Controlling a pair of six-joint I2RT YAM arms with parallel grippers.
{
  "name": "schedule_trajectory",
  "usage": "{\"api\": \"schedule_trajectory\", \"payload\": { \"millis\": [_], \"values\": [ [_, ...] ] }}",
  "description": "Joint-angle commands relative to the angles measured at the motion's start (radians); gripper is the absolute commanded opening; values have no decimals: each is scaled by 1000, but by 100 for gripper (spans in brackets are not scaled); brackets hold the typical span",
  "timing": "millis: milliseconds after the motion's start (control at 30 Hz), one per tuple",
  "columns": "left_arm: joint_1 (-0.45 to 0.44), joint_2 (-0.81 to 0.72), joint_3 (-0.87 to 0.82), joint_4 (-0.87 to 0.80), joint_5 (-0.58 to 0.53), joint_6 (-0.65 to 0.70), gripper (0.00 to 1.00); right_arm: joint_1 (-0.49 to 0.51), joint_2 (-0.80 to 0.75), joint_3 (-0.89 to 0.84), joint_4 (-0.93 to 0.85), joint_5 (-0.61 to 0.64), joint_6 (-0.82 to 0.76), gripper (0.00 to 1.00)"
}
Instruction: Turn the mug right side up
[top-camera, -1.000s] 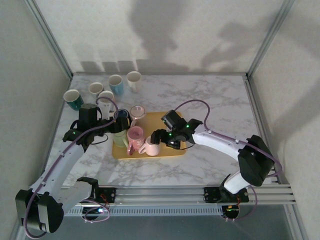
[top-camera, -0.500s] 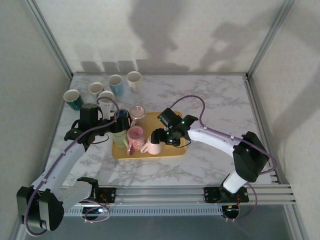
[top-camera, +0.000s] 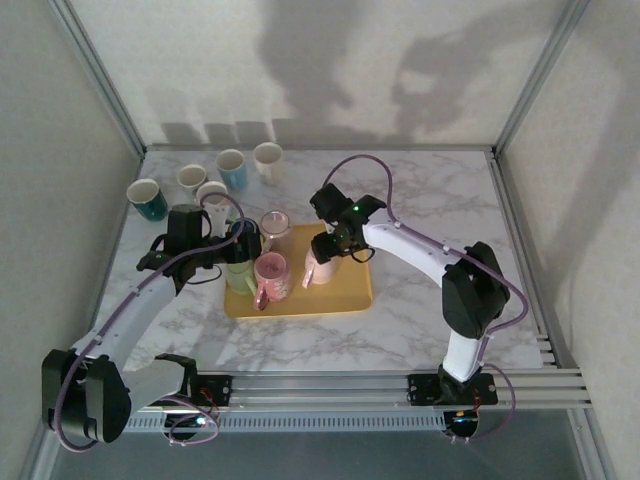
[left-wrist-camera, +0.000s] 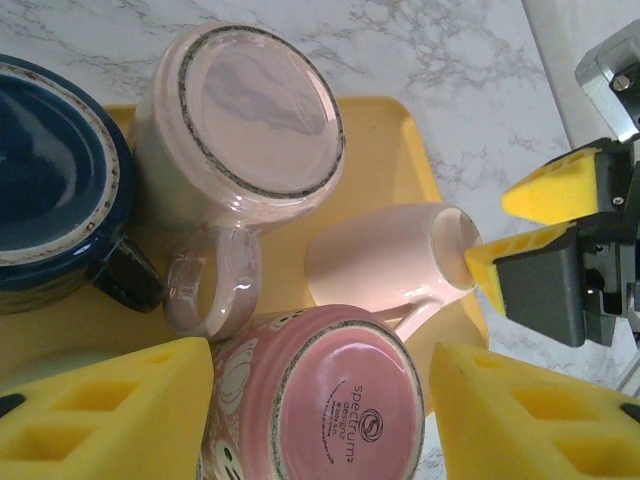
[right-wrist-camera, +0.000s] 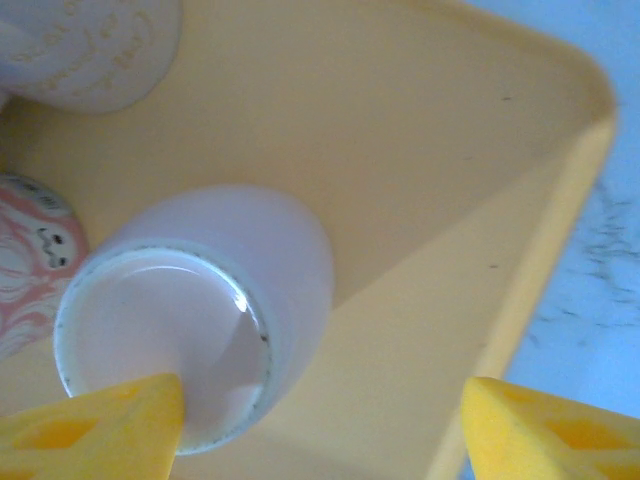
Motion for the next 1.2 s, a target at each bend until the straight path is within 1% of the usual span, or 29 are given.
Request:
{"api": "schedule_trajectory", "payload": {
  "millis": [0,100,133,267,367,600,800,1033,1167],
  "values": [
    [-3,-5,22,28,26,1,60,-6,-47,25,-92,45,5,74],
    [-3,-12,18,28,20,-1,60,2,-134,-53,-24,-63,182,71],
    [-3,-13,16,29,16,0,60,13,-166,-92,11,-75,248,70],
    [-3,-19,4,50,10,-6,60,51,-244,-210,121,-91,506,65],
    [-2,-20,-4,60,6,-9,60,95,-244,-219,135,-43,611,63],
    [-3,-28,-8,56,1,-2,60,161,-174,-188,154,1,748,52],
    [-3,-55,-15,76,11,-17,60,175,-107,-193,212,-4,828,48],
    [-3,-56,-20,75,14,-20,60,176,-36,-172,243,-8,866,52],
    [-2,-59,-20,76,11,-19,60,176,23,-133,191,10,873,56]
  ]
}}
